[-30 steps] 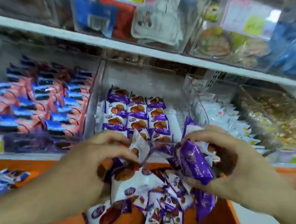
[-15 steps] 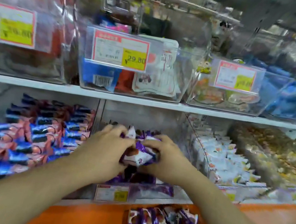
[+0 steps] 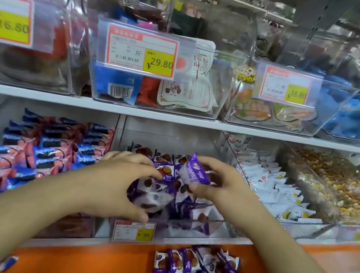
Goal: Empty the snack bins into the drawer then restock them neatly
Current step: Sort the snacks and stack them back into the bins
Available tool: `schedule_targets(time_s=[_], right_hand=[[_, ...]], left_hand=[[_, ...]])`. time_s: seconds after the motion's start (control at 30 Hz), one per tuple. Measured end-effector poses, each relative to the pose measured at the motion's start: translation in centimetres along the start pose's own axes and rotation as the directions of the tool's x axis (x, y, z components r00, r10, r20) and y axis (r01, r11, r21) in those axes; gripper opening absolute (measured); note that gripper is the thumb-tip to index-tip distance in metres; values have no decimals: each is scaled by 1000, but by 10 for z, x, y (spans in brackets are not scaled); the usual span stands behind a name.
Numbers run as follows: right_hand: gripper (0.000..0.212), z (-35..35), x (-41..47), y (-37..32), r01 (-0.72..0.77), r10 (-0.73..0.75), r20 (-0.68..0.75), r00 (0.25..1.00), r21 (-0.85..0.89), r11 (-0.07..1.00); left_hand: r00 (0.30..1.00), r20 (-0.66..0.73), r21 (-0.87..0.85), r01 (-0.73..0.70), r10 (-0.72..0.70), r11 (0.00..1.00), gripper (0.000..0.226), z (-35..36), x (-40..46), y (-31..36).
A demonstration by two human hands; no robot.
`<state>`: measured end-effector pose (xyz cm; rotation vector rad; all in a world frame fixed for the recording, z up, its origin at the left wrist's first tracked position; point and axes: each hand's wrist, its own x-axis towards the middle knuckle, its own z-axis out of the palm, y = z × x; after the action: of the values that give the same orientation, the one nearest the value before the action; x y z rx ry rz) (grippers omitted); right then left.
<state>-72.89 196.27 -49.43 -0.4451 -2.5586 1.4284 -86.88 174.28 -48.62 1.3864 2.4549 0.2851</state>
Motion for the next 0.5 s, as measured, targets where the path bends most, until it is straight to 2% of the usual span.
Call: schedule_targets(time_s=[0.1, 0.2, 0.27, 0.3, 0.37, 0.43, 0.5], right_hand=[[38, -3, 0, 0, -63, 79, -45, 996, 291, 955], [33, 1, -2, -3, -25, 35, -17, 999, 414, 910], [36, 7, -5, -10, 57, -40, -56, 998, 337, 940], [38, 12, -7, -13, 112, -87, -108, 990, 253, 961], [42, 21, -8, -16, 200, -188, -194, 963, 42, 979], [49, 28, -10, -19, 240, -258, -166, 952, -118, 963], [61, 27, -13, -20, 246, -260, -77, 962, -155, 957]], left_hand=[[996, -86, -148, -32, 19, 988, 69, -4, -8, 7], [965, -255, -397, -42, -67, 917, 46, -1, -6, 18], [933, -313, -570, -38, -174, 821, 39, 0, -1, 27], [925, -299, -666, -25, -236, 746, 39, 2, 1, 30], [919, -203, -857, 0, -338, 515, 39, 4, 7, 36], [921, -122, -954, -5, -371, 301, 33, 7, 11, 37], [913, -126, -972, -34, -389, 234, 28, 7, 11, 33]])
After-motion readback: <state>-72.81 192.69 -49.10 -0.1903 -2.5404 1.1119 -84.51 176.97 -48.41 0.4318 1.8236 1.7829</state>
